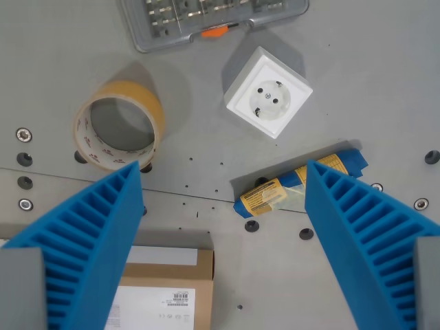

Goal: Move above the white socket

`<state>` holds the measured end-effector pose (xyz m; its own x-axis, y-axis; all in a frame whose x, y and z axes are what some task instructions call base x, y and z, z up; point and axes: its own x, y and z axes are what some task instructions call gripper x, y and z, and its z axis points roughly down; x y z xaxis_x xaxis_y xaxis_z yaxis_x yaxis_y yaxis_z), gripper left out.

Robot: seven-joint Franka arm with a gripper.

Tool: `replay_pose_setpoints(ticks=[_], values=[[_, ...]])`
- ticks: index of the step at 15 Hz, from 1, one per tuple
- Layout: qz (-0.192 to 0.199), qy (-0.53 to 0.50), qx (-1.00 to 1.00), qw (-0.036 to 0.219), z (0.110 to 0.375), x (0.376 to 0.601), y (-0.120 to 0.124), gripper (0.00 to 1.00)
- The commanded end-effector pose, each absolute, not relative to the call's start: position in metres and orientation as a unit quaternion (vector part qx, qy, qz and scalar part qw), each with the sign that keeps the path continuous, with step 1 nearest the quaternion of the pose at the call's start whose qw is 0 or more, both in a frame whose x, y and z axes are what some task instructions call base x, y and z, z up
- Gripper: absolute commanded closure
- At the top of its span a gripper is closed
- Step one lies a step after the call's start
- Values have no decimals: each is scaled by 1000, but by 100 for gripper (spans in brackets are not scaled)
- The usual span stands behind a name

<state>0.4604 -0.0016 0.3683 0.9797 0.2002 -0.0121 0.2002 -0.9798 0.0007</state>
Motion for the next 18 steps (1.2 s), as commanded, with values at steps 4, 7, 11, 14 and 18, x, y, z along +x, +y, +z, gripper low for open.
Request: replay_pose_setpoints(ticks=[4,7,11,14,18], values=[[-4,99,995,1,370,460,-2,0],[-4,91,996,1,369,460,-2,0],[-1,70,998,1,364,460,-3,0],[7,52,999,2,358,459,-5,0],[20,21,1000,4,346,458,-9,0]])
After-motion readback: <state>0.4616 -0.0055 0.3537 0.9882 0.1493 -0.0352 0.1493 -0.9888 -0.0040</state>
